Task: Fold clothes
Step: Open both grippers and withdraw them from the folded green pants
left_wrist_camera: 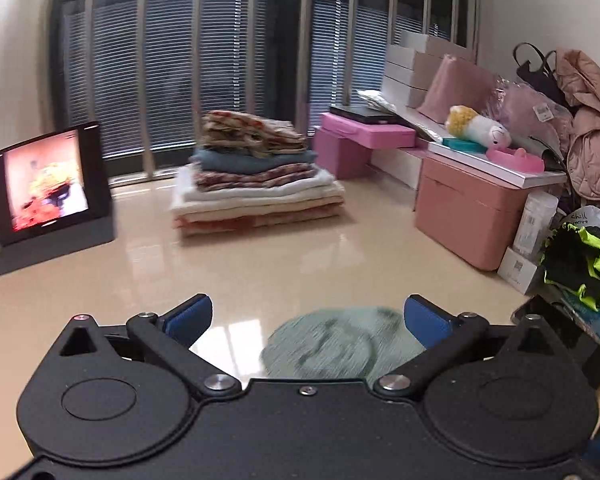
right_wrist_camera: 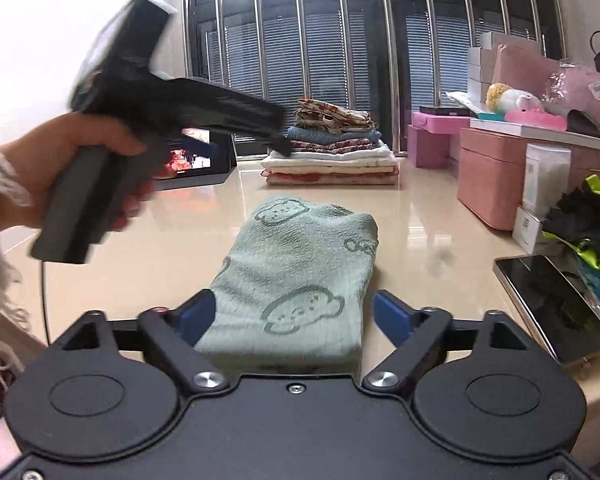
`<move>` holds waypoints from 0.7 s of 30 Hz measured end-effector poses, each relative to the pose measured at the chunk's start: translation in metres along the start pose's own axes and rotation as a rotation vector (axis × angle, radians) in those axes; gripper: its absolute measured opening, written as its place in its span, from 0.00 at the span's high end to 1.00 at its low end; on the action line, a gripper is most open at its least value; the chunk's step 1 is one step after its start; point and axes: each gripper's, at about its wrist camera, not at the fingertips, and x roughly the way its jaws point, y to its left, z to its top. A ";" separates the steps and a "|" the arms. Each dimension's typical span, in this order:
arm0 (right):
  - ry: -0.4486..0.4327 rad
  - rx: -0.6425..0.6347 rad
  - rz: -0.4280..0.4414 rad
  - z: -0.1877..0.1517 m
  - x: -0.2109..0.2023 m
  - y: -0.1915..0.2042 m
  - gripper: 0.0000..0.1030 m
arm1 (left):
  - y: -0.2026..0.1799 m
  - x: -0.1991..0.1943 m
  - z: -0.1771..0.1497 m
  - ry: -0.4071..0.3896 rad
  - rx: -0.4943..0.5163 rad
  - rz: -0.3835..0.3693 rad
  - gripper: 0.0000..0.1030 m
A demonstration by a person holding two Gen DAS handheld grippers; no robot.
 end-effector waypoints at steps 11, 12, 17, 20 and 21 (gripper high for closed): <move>0.028 -0.041 -0.033 -0.003 -0.029 0.013 0.06 | 0.022 -0.086 -0.095 0.045 -0.103 0.014 0.00; 0.032 -0.042 -0.034 -0.004 -0.032 0.014 0.06 | 0.022 -0.092 -0.103 0.049 -0.113 0.013 0.00; 0.048 -0.035 -0.030 -0.009 -0.043 0.020 0.06 | 0.018 -0.124 -0.135 0.025 -0.123 0.006 0.00; 0.056 -0.024 -0.027 -0.016 -0.051 0.024 0.06 | 0.013 -0.140 -0.150 0.017 -0.139 0.022 0.00; 0.059 -0.021 -0.025 -0.018 -0.053 0.025 0.06 | 0.012 -0.144 -0.153 0.018 -0.136 0.020 0.00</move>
